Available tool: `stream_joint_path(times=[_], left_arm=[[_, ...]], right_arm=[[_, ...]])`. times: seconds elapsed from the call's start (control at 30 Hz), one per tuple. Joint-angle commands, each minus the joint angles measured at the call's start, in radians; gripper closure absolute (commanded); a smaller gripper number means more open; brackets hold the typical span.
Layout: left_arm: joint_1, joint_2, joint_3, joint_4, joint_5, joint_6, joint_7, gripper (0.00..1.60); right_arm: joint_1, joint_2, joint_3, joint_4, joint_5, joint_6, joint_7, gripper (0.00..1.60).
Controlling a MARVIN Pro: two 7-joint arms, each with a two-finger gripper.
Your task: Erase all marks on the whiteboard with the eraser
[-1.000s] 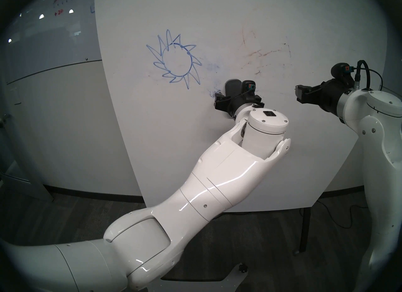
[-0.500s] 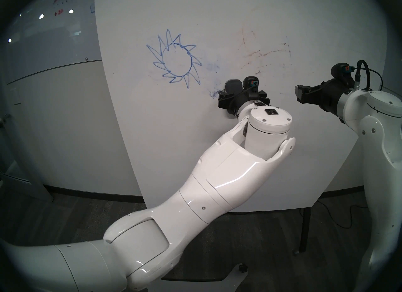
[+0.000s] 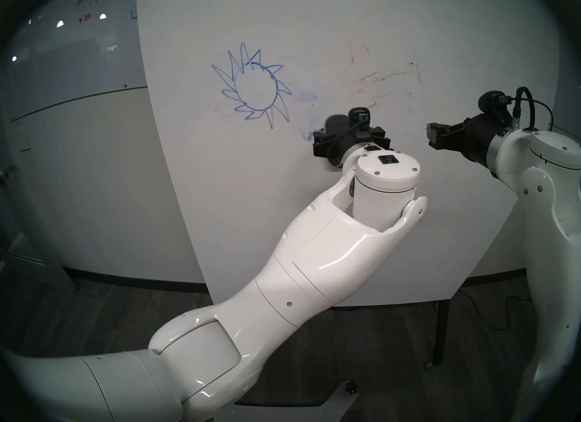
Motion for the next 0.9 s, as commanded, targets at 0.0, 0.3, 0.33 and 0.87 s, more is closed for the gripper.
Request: stream_joint_path(times=[0.0, 0.3, 0.33, 0.87], left_arm=[[-0.007, -0.003, 0.018, -0.024, -0.023, 0.011, 0.02, 0.0], [-0.011, -0.01, 0.004, -0.009, -0.055, 0.004, 0.022, 0.0], [-0.013, -0.009, 0.002, -0.007, -0.057, 0.001, 0.022, 0.0], [-0.014, 0.0, -0.006, 0.001, -0.074, -0.01, 0.026, 0.0]], right_arm=[[0.007, 0.005, 0.002, -0.004, -0.003, -0.007, 0.002, 0.0], [0.007, 0.005, 0.002, -0.004, -0.003, -0.007, 0.002, 0.0], [0.007, 0.005, 0.002, -0.004, -0.003, -0.007, 0.002, 0.0], [0.007, 0.005, 0.002, -0.004, -0.003, -0.007, 0.002, 0.0]])
